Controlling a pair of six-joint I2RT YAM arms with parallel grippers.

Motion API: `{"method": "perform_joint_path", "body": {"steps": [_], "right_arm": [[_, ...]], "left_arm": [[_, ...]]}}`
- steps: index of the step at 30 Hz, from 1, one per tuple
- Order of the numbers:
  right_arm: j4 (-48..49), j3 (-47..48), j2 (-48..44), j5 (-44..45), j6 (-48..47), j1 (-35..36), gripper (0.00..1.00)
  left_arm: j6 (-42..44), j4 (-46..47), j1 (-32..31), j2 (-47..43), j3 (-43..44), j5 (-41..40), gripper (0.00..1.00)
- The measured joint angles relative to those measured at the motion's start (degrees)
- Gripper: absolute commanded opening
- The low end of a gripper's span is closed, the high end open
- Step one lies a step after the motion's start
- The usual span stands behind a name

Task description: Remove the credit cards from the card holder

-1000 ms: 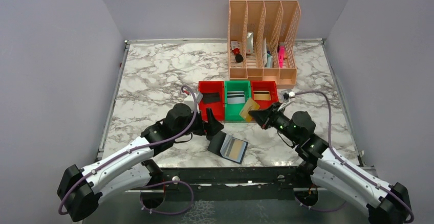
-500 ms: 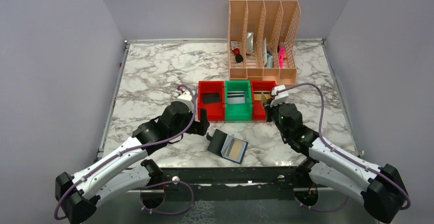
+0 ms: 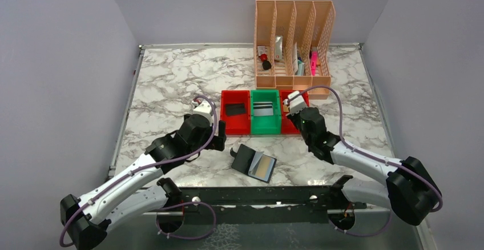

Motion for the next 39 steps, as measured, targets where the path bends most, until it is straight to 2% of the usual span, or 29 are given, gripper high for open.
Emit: {"method": "perform_joint_path", "body": {"steps": [6, 17, 33, 39], "right_arm": [[0.61, 1.77, 4.70, -2.23, -4.09, -2.34, 0.01], [3.78, 7.72, 15.04, -6.10, -9.57, -6.97, 0.01], [13.42, 8.26, 25.79, -9.14, -20.52, -8.92, 0.02], [13.16, 8.39, 28.26, -9.42, -20.72, -9.05, 0.12]], "left_arm": [[-0.17, -0.02, 0.00, -2.84, 0.00, -0.83, 0.99], [-0.24, -0.04, 0.00, -1.31, 0.00, -0.85, 0.99], [-0.39, -0.04, 0.00, -1.25, 0.00, -0.87, 0.99], [-0.39, -0.04, 0.00, -1.55, 0.00, -0.87, 0.99]]}}
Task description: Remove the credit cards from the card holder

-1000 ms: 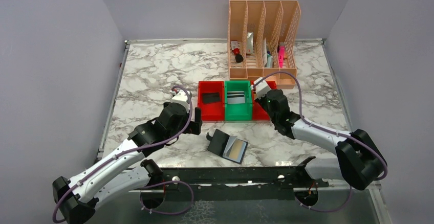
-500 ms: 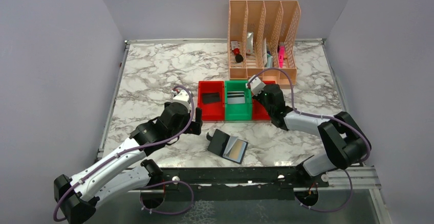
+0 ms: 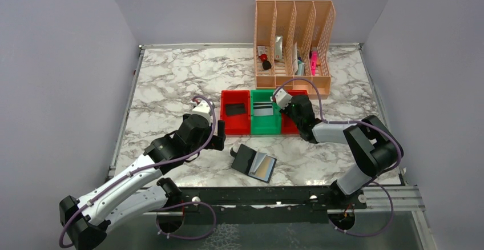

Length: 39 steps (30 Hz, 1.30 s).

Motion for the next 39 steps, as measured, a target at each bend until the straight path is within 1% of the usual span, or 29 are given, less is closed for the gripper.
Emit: {"method": "perform_joint_path", "body": {"steps": [4, 5, 7, 8, 16, 27, 30, 33, 35, 36, 37, 39], "right_arm": [[-0.35, 0.11, 0.00, -0.70, 0.09, 0.00, 0.18], [-0.63, 0.13, 0.00, -0.87, 0.22, 0.00, 0.22], [-1.09, 0.13, 0.00, -1.27, 0.57, -0.02, 0.33], [-1.18, 0.13, 0.00, -1.40, 0.87, -0.02, 0.34], [-3.23, 0.13, -0.35, -1.99, 3.04, -0.28, 0.37], [-4.74, 0.20, -2.12, -3.10, 5.57, -0.33, 0.38], [-5.42, 0.26, -2.67, -3.06, 6.99, -0.33, 0.40], [-7.89, 0.61, -5.81, -2.82, 11.02, -0.33, 0.42], [-10.84, 1.62, -10.01, -2.82, 15.72, -0.33, 0.43], [-12.74, 2.40, -12.46, -2.91, 18.58, -0.33, 0.47], [-14.93, 3.39, -15.19, -3.04, 22.03, -0.33, 0.50], [-19.26, 5.38, -21.16, -4.02, 31.74, -0.33, 0.50]], "left_arm": [[0.00, 0.00, 0.00, -0.63, 0.00, 0.00, 0.99], [0.00, 0.00, 0.00, -0.68, 0.00, 0.00, 0.99], [0.00, 0.00, 0.00, -0.70, 0.00, 0.00, 0.99], [0.00, 0.00, 0.00, -0.70, 0.00, 0.00, 0.99], [0.00, -0.02, 0.00, -1.09, 0.00, -0.04, 0.99], [0.00, -0.02, 0.00, -1.62, 0.00, -0.09, 0.99], [0.00, -0.02, 0.00, -1.33, 0.00, -0.09, 0.99], [0.00, -0.02, 0.00, -0.96, 0.00, -0.09, 0.99], [0.00, -0.02, 0.00, -0.83, 0.00, -0.07, 0.99], [0.00, -0.02, 0.00, -0.79, 0.00, -0.09, 0.99], [0.00, -0.02, 0.00, -0.76, 0.00, -0.09, 0.99], [0.00, -0.02, 0.00, -0.68, 0.00, -0.07, 0.99]]}}
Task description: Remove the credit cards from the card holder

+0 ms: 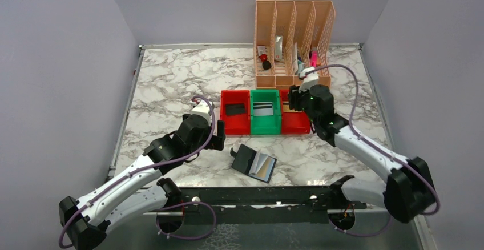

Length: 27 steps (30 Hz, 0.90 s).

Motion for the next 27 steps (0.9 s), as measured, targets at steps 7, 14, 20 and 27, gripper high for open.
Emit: {"method": "perform_joint_path", "body": {"steps": [7, 14, 20, 27], "right_arm": [[3.76, -11.54, -12.94, -22.88, 32.96, -0.24, 0.43], [5.35, -24.61, -11.76, -39.23, 48.26, 3.10, 0.42], [5.68, -27.52, -13.94, -41.46, 51.67, 7.26, 0.36], [1.57, -28.87, -19.10, -41.44, 51.89, 8.00, 0.22]], "left_arm": [[0.02, 0.02, 0.00, 1.16, 0.00, 0.44, 0.99], [-1.70, 0.39, 0.00, 3.30, -0.20, 2.36, 0.94], [-5.66, 4.35, 0.02, 5.84, -4.55, 6.64, 0.86], [-9.66, 8.28, 0.02, 5.11, -10.23, 11.10, 0.73]]}}
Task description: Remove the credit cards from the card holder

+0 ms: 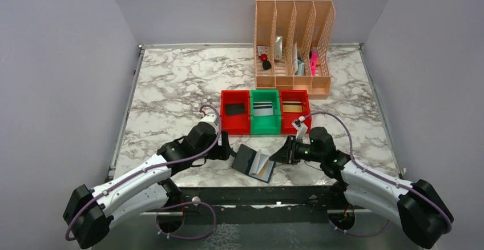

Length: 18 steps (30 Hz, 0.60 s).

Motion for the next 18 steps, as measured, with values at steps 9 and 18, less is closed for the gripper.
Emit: {"method": "perform_joint_path", "body": {"steps": [9, 18], "right_arm": [[-3.43, -0.09, 0.98, -0.09, -1.36, 2.49, 0.15], [0.11, 0.50, 13.16, 0.04, -1.05, 7.19, 0.15]], "left_arm": [[-2.29, 4.46, 0.00, -1.77, -2.51, 3.58, 0.67], [-2.75, 5.97, 0.00, 0.33, -3.02, 6.43, 0.71]]}}
